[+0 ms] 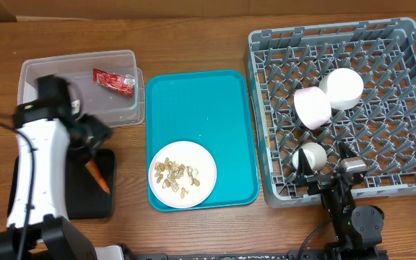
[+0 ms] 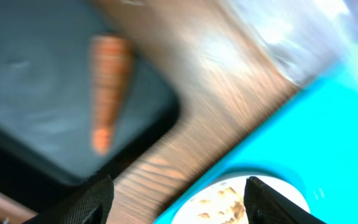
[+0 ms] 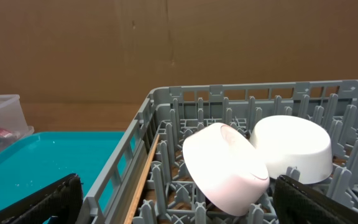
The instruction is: Sort waste into correct bins and load items into the dishwasher
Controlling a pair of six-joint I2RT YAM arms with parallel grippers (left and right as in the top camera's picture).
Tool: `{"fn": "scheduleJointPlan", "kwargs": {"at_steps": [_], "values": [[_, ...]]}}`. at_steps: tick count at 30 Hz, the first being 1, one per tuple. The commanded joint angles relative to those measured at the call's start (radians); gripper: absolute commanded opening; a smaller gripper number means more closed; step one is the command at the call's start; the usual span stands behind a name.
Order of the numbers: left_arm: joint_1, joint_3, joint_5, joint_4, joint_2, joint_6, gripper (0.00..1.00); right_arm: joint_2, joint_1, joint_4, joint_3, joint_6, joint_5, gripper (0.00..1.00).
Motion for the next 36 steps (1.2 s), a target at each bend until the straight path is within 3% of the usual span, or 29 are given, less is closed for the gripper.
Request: {"fn": "scheduleJointPlan", "kwargs": {"at_steps": [1,3,9,12,15,27,36], "values": [[-0.171,0.021,0.026,0.036,-0.026,0.124,0.68,-0.009,-0.003,0.003,-0.010,-0.004,-0.002,1.00],[-0.321,0.021,-0.004,0.091,-0.014,0.188,0.65,-0.009,-0.003,0.003,-0.010,-0.004,-0.002,1.00],[-0.725,0.021,-0.232,0.186,0.098,0.230,0.61,-0.009,-0.003,0.003,-0.010,-0.004,-0.001,1.00],[-0.862,0.021,-0.280,0.213,0.182,0.230,0.60,-0.009,-0.003,0.003,-0.010,-0.004,-0.001,1.00],[-0.941,0.021,-0.249,0.264,0.254,0.227,0.53,-0.009,-0.003,0.003,-0.010,-0.004,-0.002,1.00],[-1.001,0.024,-0.282,0.299,0.357,0.305,0.35,-0.009,-0.003,0.003,-0.010,-0.004,-0.002,1.00],[-1.004,0.024,-0.281,0.274,0.435,0.340,0.31,-0.009,-0.003,0.003,-0.010,-0.004,-0.002,1.00]]}}
